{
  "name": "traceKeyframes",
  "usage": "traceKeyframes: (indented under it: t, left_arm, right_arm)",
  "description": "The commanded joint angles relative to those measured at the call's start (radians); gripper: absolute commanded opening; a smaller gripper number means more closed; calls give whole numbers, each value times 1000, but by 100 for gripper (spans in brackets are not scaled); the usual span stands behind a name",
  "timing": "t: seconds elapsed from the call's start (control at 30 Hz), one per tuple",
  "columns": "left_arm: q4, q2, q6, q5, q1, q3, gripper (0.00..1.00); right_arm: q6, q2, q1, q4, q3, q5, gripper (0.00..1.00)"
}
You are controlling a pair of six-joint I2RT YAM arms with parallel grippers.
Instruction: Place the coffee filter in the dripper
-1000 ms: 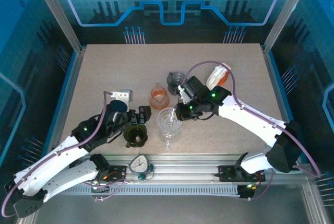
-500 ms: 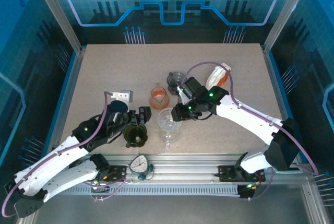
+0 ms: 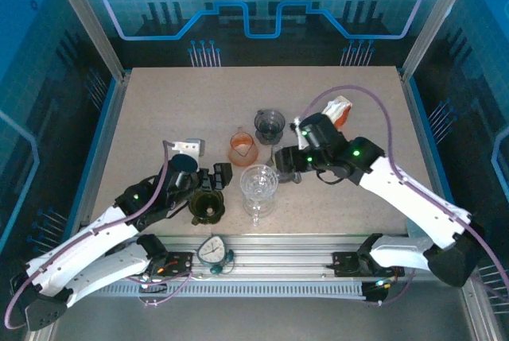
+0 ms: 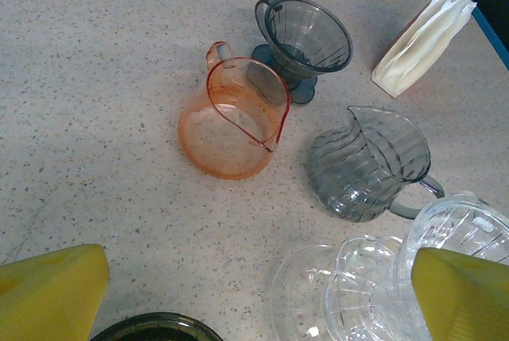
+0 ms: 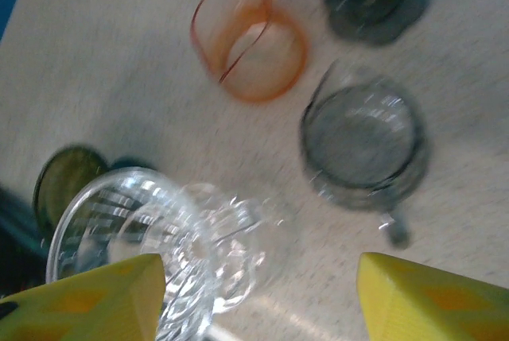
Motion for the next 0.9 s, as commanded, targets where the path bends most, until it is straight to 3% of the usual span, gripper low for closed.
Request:
traceKeyframes:
  t: [0.0, 0.13, 0.33, 0.63, 0.87]
  left_arm:
    - [46, 17, -20, 14, 7, -7, 99]
    - [41, 41, -22, 12, 7, 3, 99]
    - [43, 45, -30, 8, 7, -2, 99]
    - [49, 58, -20, 2, 17, 1, 99]
    - [66, 77, -16, 6, 28, 2, 99]
  right_arm:
    - [-19, -26, -112, 91, -44, 112, 63]
    - [-35, 13, -267, 179, -61, 192, 59]
    - [8, 173, -449, 261, -49, 149, 54]
    - [12, 327, -556, 368, -60, 133, 50]
    - [62, 400, -562, 379, -19, 152, 47]
